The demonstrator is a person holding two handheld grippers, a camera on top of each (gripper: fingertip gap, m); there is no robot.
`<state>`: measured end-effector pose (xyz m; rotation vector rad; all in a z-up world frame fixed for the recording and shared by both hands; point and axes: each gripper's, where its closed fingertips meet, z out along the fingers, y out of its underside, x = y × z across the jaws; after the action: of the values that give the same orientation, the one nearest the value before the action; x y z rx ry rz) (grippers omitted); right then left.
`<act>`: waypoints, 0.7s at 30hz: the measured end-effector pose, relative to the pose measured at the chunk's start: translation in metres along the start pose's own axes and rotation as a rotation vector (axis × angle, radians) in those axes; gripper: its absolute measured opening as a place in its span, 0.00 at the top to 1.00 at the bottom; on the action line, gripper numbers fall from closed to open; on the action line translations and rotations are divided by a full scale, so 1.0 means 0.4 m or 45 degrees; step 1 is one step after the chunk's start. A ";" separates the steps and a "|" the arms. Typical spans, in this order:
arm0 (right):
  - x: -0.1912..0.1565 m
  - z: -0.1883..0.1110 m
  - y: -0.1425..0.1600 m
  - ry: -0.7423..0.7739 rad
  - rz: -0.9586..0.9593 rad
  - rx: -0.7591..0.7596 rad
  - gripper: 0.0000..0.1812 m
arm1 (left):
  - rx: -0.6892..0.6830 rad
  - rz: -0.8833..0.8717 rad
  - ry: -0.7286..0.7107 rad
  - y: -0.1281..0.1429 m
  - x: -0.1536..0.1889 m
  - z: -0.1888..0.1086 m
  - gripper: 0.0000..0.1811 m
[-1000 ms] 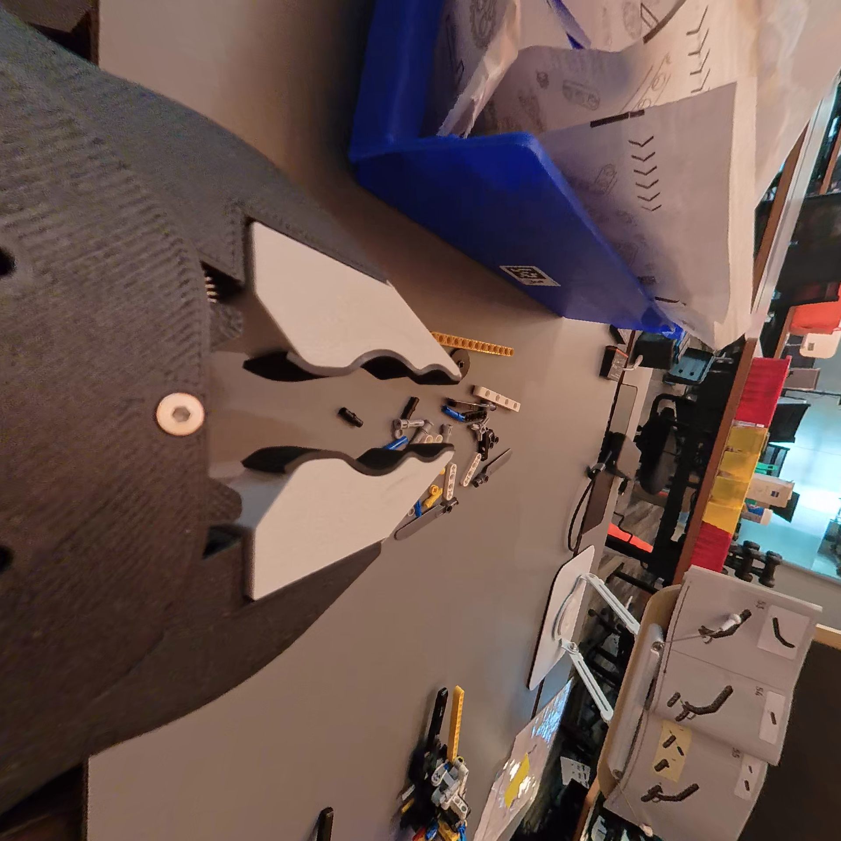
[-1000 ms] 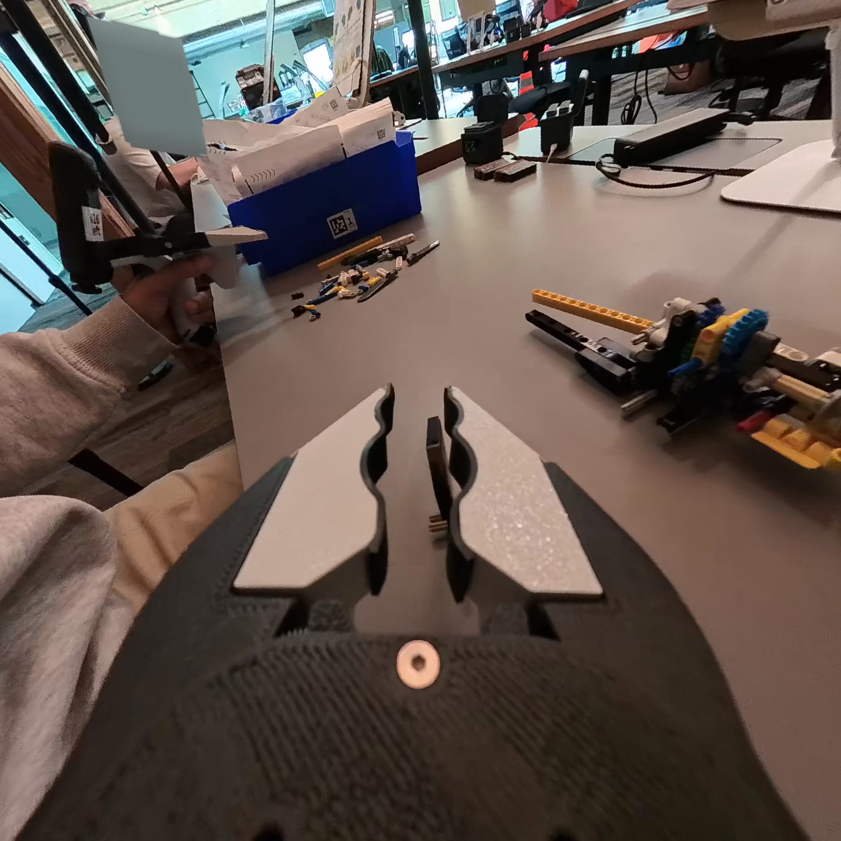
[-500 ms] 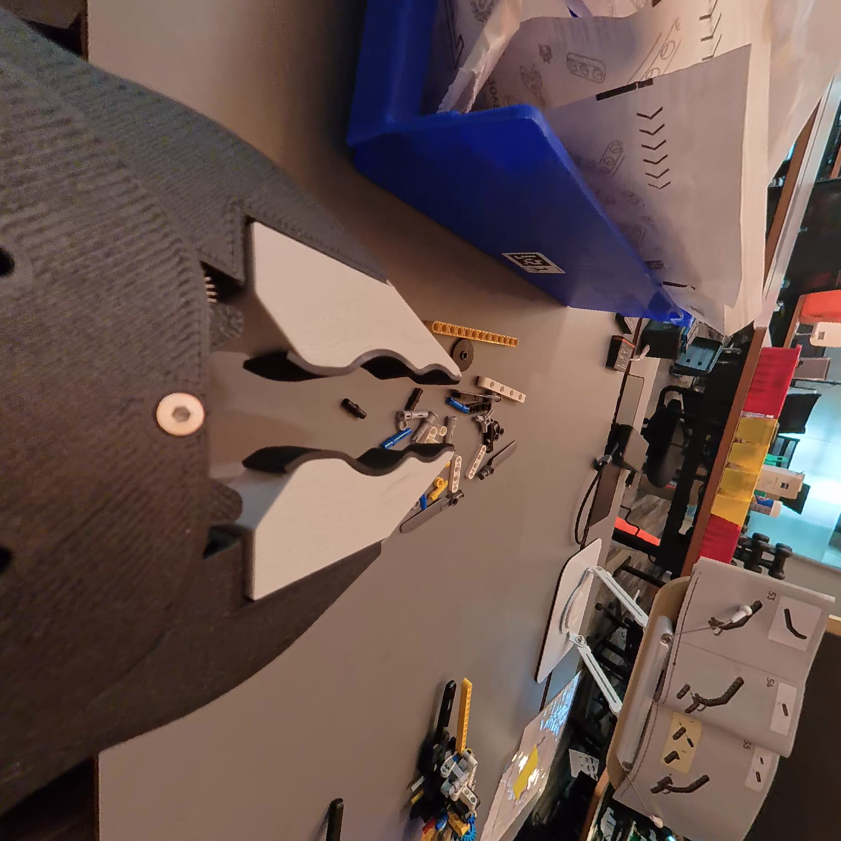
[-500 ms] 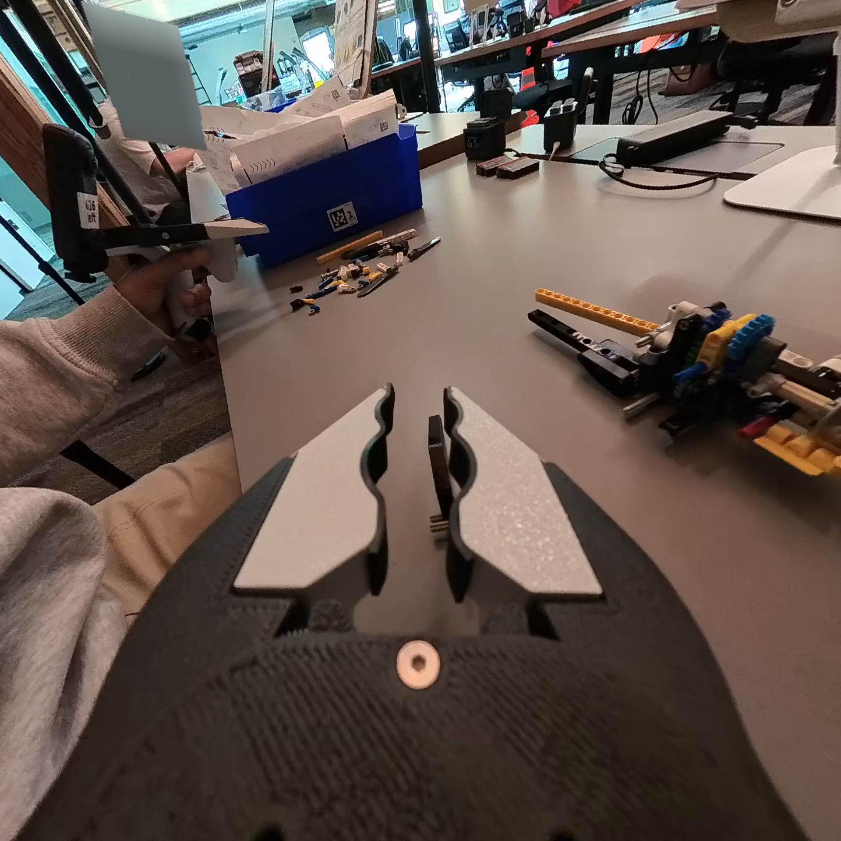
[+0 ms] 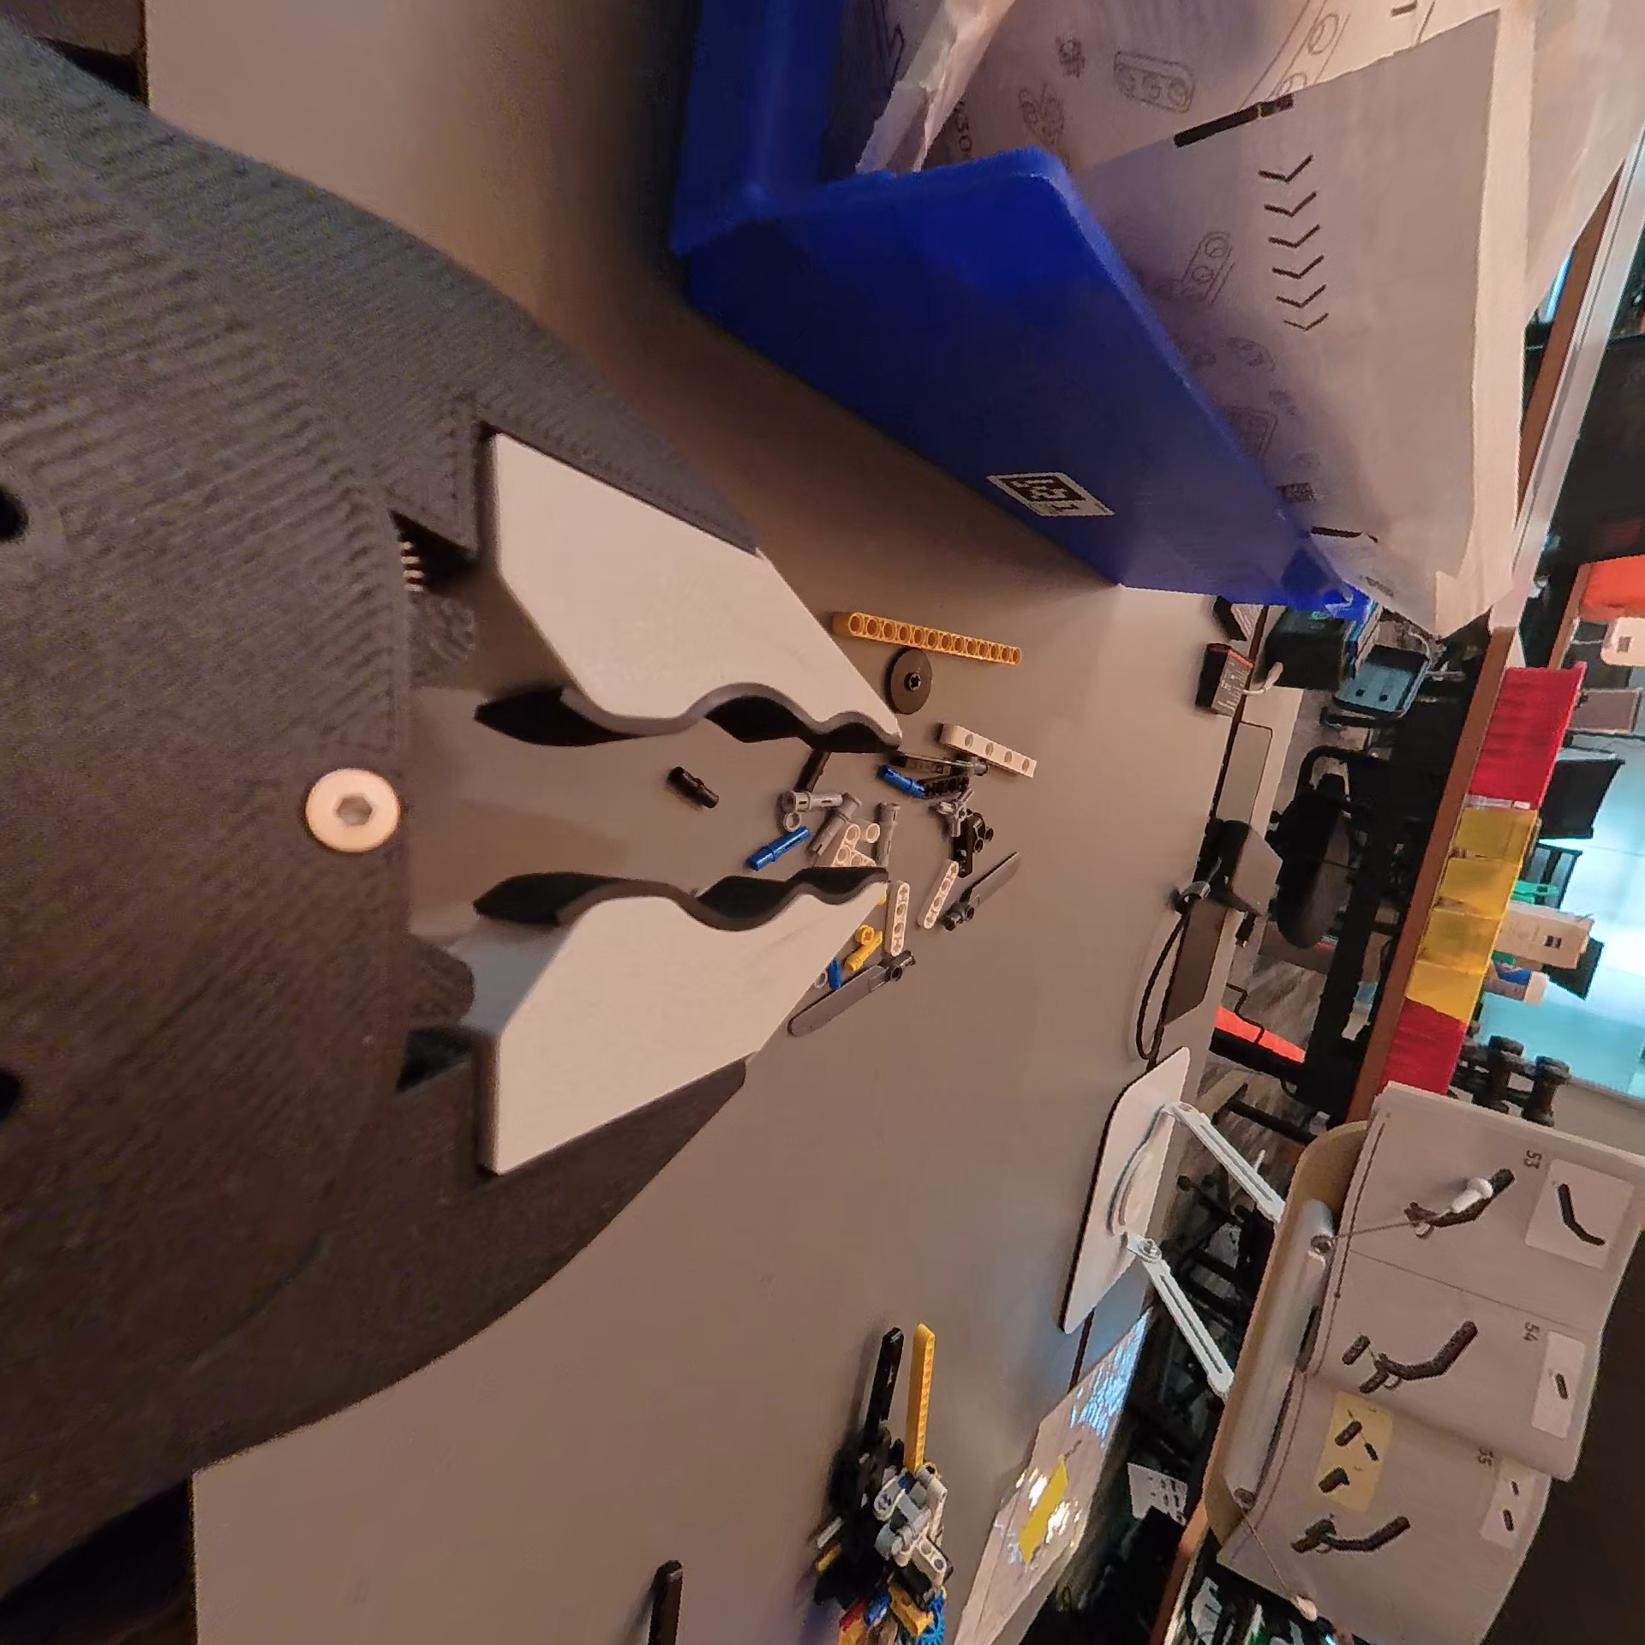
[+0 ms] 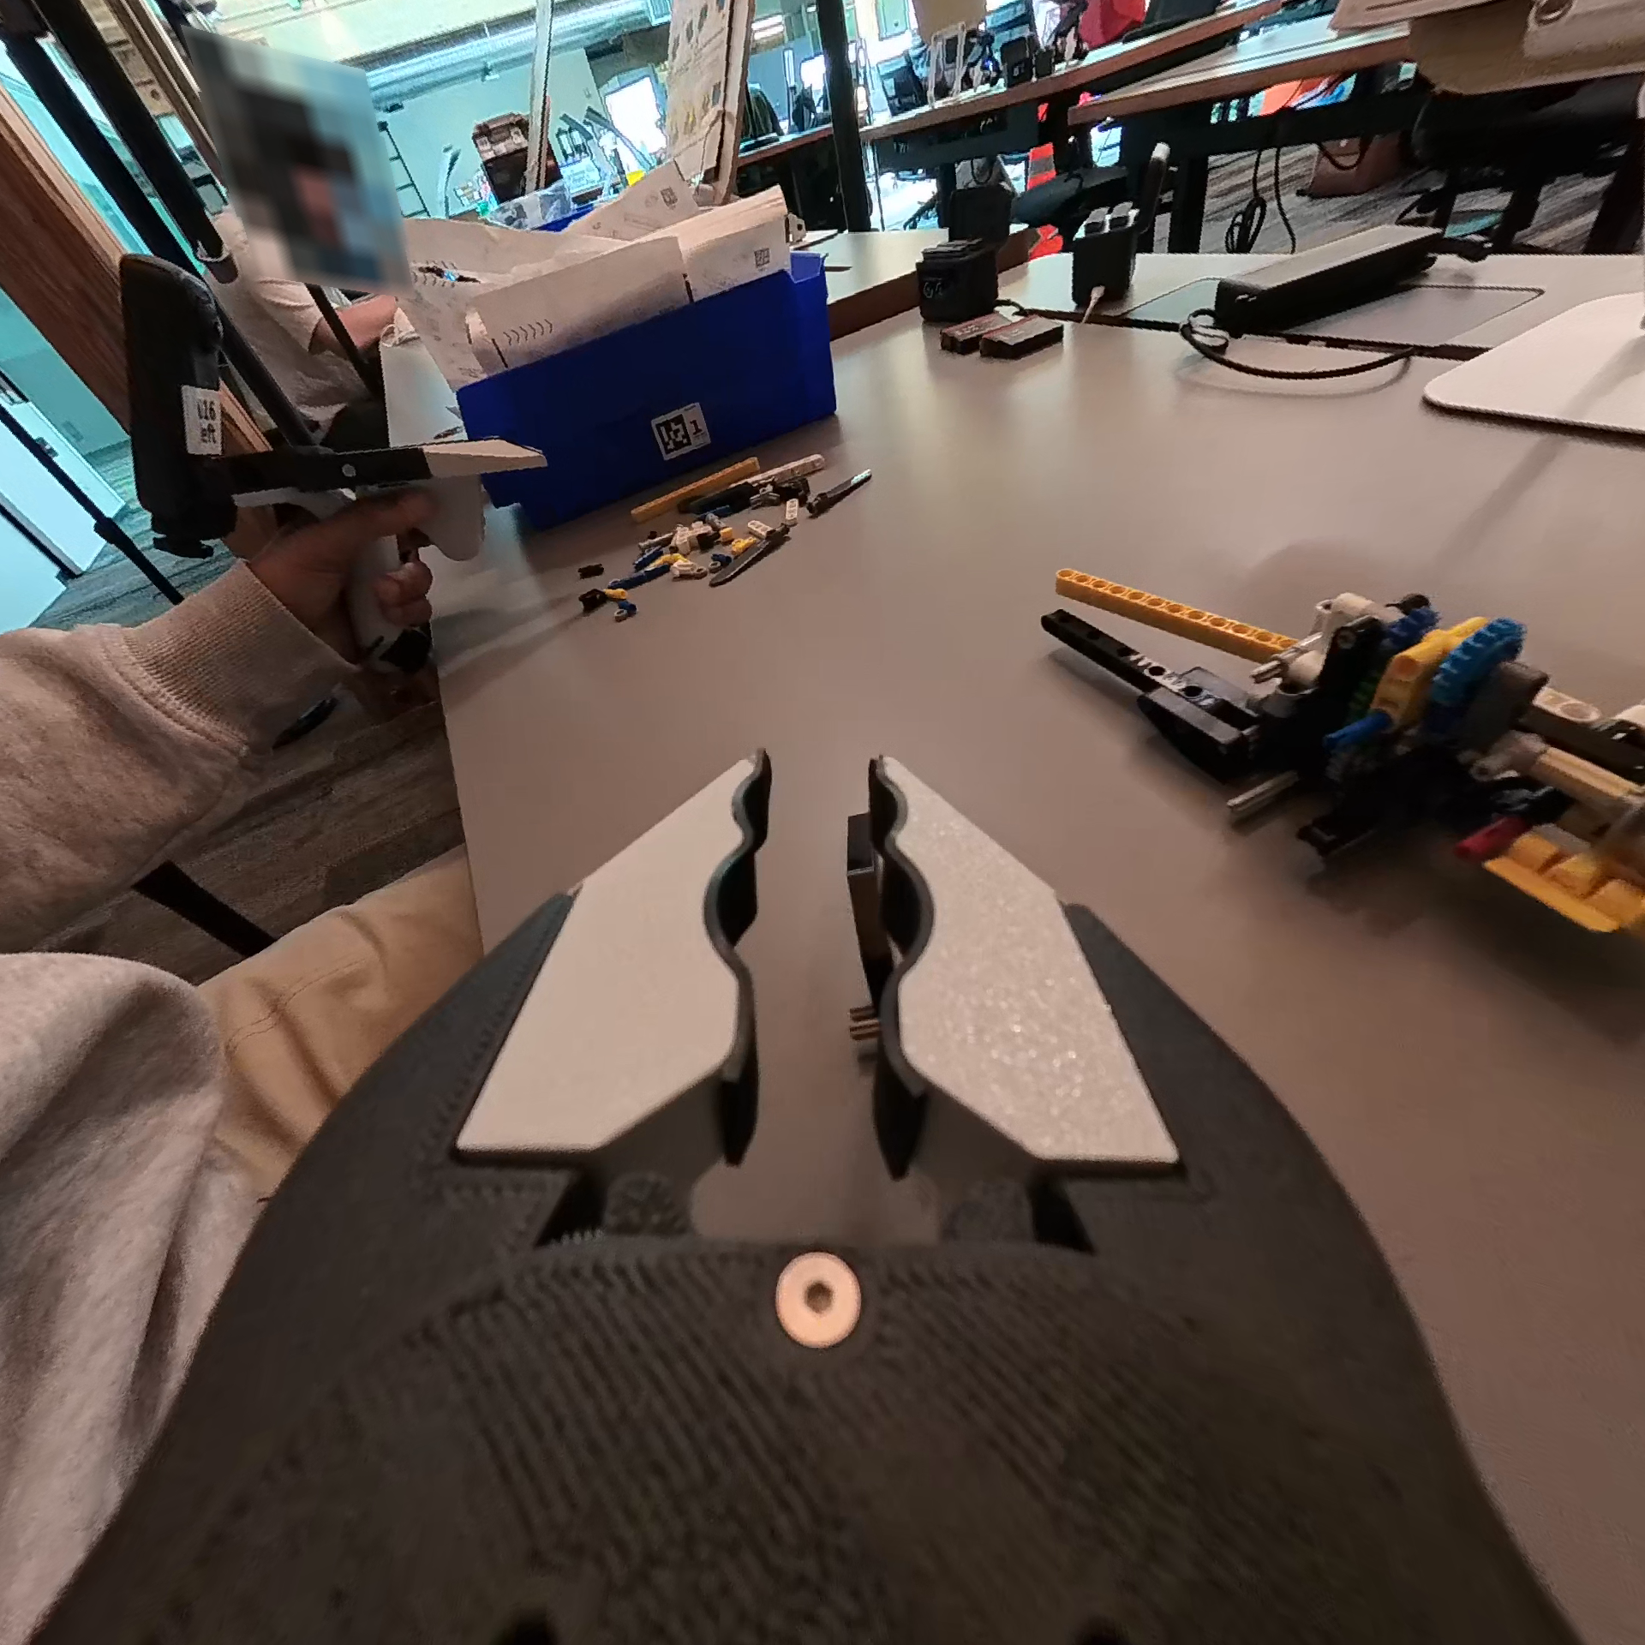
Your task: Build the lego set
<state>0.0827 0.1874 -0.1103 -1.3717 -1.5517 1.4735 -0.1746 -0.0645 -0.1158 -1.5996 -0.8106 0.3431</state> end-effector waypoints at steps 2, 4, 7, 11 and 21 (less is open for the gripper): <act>0.000 0.000 0.000 0.000 -0.002 -0.001 0.89 | -0.002 0.004 0.000 0.001 0.001 0.001 0.87; 0.001 0.001 0.000 -0.001 0.005 -0.002 0.89 | -0.005 0.003 0.001 0.002 0.001 0.003 0.87; 0.004 0.001 0.000 -0.002 0.019 -0.003 0.88 | -0.009 -0.002 0.003 0.004 0.000 0.005 0.87; 0.005 0.002 0.003 -0.001 0.023 -0.011 0.88 | -0.008 -0.009 0.005 0.005 -0.003 0.004 0.87; 0.004 0.003 0.003 -0.003 0.021 -0.013 0.88 | -0.010 -0.010 0.006 0.005 -0.002 0.005 0.87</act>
<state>0.0815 0.1882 -0.1121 -1.3924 -1.5551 1.4794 -0.1758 -0.0636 -0.1184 -1.6032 -0.8152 0.3306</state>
